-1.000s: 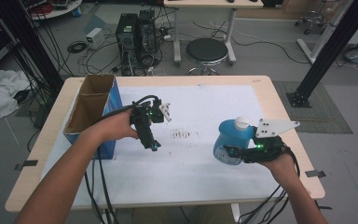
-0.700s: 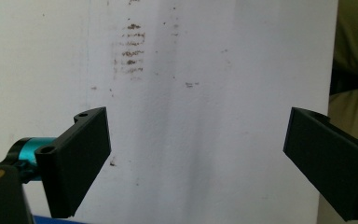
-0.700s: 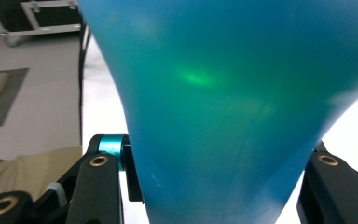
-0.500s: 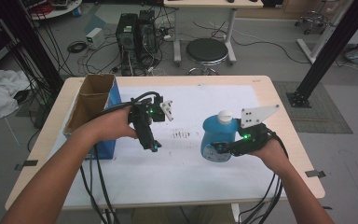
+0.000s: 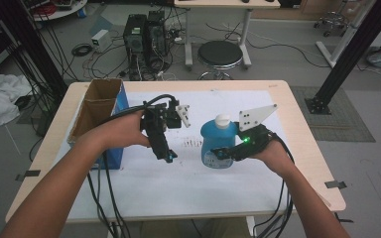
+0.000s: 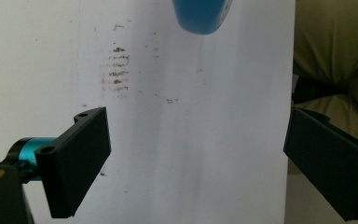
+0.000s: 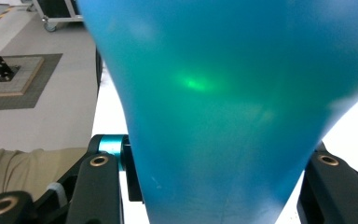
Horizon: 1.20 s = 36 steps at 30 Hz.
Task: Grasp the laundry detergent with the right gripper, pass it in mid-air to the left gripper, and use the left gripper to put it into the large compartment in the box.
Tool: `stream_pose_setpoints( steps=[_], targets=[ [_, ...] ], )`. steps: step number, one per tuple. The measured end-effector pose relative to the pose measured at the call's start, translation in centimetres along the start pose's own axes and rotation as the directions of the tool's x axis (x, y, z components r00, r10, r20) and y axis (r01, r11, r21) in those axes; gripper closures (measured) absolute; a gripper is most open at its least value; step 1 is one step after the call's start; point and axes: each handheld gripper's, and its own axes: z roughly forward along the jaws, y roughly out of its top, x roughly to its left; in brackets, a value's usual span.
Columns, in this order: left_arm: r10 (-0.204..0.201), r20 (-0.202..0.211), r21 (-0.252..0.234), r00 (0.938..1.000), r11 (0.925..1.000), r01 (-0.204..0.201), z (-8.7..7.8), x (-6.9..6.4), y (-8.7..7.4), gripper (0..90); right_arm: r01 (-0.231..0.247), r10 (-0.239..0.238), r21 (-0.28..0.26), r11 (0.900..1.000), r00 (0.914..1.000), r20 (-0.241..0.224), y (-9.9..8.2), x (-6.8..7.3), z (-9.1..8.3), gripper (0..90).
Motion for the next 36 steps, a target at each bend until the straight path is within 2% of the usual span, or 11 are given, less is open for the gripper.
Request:
stream_pose_setpoints(
  steps=[5,12,26,36],
  targets=[
    [-0.012,0.021,0.016,0.9997,0.9998,0.012,-0.4,0.1,0.6,7.4,0.000,0.000,0.015,0.9999,0.9997,-0.026,0.0,-0.3,1.3,45.6],
    [-0.006,0.035,0.027,0.9994,0.9996,0.005,-0.7,0.4,1.7,7.3,0.004,-0.002,0.026,0.9997,0.9984,-0.056,0.4,-0.4,2.8,45.7],
    [0.011,0.058,0.030,0.9982,0.9995,-0.013,-0.9,0.6,3.4,7.3,0.007,-0.005,0.026,0.9996,0.9962,-0.087,1.5,-0.3,5.1,45.9],
    [0.016,0.063,0.033,0.9979,0.9993,-0.019,-1.0,1.0,4.4,7.3,0.031,-0.028,0.033,0.9990,0.9948,-0.098,2.5,-0.2,6.4,45.8]
  ],
)
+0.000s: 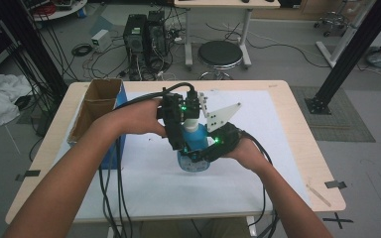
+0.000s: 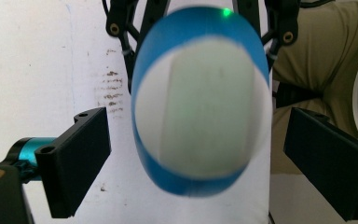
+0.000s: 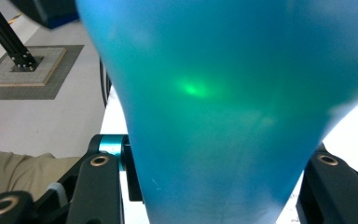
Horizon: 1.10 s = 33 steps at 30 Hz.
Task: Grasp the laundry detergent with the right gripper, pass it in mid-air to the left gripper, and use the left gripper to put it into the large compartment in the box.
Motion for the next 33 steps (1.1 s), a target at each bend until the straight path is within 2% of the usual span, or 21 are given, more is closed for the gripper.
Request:
stream_pose_setpoints(
  steps=[8,19,22,27,29,33],
  targets=[
    [0.007,0.004,0.011,1.0000,0.9999,-0.007,0.36,0.24,0.34,7.4,-0.001,0.001,-0.002,1.0000,0.9999,-0.015,0.76,0.09,0.53,45.8],
    [0.006,0.006,0.019,1.0000,0.9998,-0.006,0.99,0.46,0.46,7.4,-0.006,0.006,0.002,1.0000,0.9999,-0.014,0.79,0.13,0.42,45.8],
    [0.016,0.012,0.015,0.9998,0.9997,-0.017,1.02,0.50,0.39,12.7,-0.001,0.001,0.000,1.0000,0.9999,-0.011,0.77,0.11,0.40,45.8],
    [0.022,0.009,0.012,0.9997,0.9997,-0.022,1.06,0.54,0.37,12.8,-0.004,0.004,0.003,1.0000,1.0000,-0.005,0.75,0.11,0.35,45.7],
    [0.027,0.011,0.008,0.9996,0.9996,-0.027,1.01,0.52,0.37,17.3,-0.005,0.005,0.002,1.0000,1.0000,-0.004,0.75,0.11,0.33,45.7],
    [0.034,0.005,0.010,0.9994,0.9994,-0.034,1.03,0.46,0.40,17.9,-0.007,0.007,0.006,1.0000,1.0000,-0.004,0.75,0.15,0.29,45.7]
  ],
)
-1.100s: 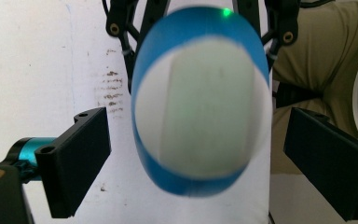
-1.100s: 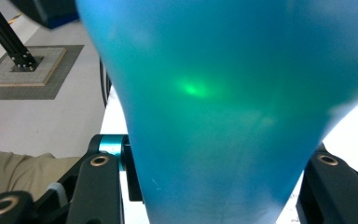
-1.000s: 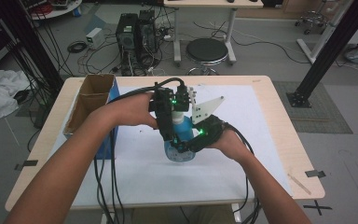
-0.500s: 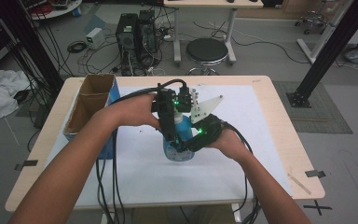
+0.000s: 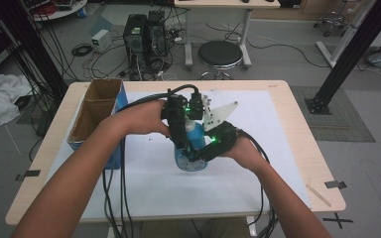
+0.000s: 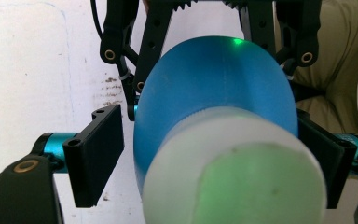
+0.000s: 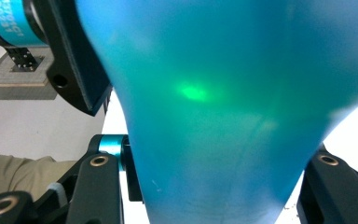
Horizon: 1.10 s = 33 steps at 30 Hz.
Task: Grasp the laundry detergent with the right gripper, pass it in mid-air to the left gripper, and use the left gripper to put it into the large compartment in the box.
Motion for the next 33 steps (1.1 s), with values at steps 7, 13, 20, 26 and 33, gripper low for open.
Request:
stream_pose_setpoints(
  steps=[7,13,20,26,33],
  targets=[
    [0.015,0.002,-0.010,0.9999,0.9998,-0.015,-0.04,-0.15,0.11,22.1,0.001,-0.001,0.004,1.0000,1.0000,0.001,-0.01,0.07,0.09,45.7],
    [0.025,0.003,-0.015,0.9997,0.9996,-0.025,-0.10,-0.22,0.06,26.6,0.007,-0.007,0.004,1.0000,1.0000,0.002,0.02,0.08,0.16,45.7],
    [0.024,0.002,-0.015,0.9997,0.9996,-0.024,-0.05,-0.23,-0.04,29.8,0.006,-0.006,0.002,1.0000,1.0000,-0.001,0.07,0.23,0.21,45.6],
    [0.029,0.007,-0.020,0.9996,0.9994,-0.028,-0.07,-0.33,-0.05,33.6,0.005,-0.005,0.002,1.0000,1.0000,0.000,0.06,0.25,0.13,45.7],
    [0.036,0.010,-0.029,0.9993,0.9989,-0.036,-0.07,-0.48,-0.12,37.6,0.001,-0.001,0.005,1.0000,1.0000,-0.001,0.02,0.27,0.11,45.7]
  ],
)
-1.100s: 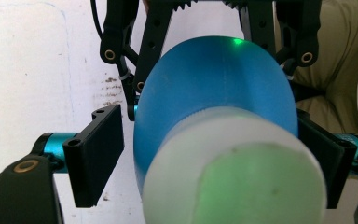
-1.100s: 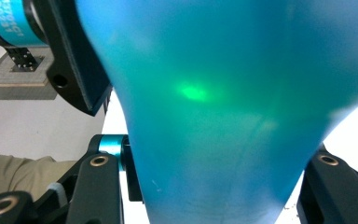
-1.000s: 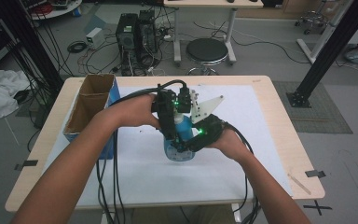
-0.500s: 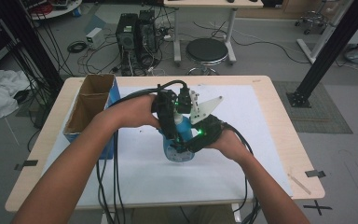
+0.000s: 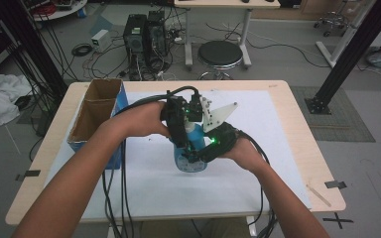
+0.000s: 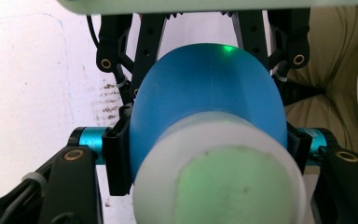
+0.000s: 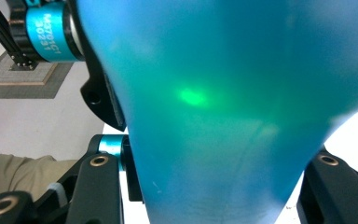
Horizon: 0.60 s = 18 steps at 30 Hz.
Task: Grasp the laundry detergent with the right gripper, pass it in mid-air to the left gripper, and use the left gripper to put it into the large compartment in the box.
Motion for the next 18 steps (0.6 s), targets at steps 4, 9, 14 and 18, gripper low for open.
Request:
stream_pose_setpoints(
  steps=[4,9,14,18],
  targets=[
    [0.006,-0.001,0.000,1.0000,1.0000,-0.006,0.01,-0.04,-0.01,37.7,0.003,-0.003,0.000,1.0000,1.0000,0.000,-0.01,0.01,0.04,45.7],
    [0.007,-0.008,-0.003,0.9999,1.0000,-0.007,-0.03,-0.18,0.08,37.9,0.008,-0.008,-0.004,1.0000,1.0000,0.000,-0.03,0.06,-0.03,45.7],
    [0.007,-0.009,-0.016,0.9999,0.9999,-0.007,-0.15,-0.31,0.26,38.0,0.022,-0.022,-0.005,0.9997,0.9998,0.001,-0.06,0.08,-0.28,45.2],
    [0.014,-0.008,-0.005,0.9999,0.9999,-0.014,-0.19,-0.34,0.43,38.2,0.006,-0.006,-0.015,0.9999,0.9996,-0.026,0.09,0.09,-0.78,34.4]
  ],
)
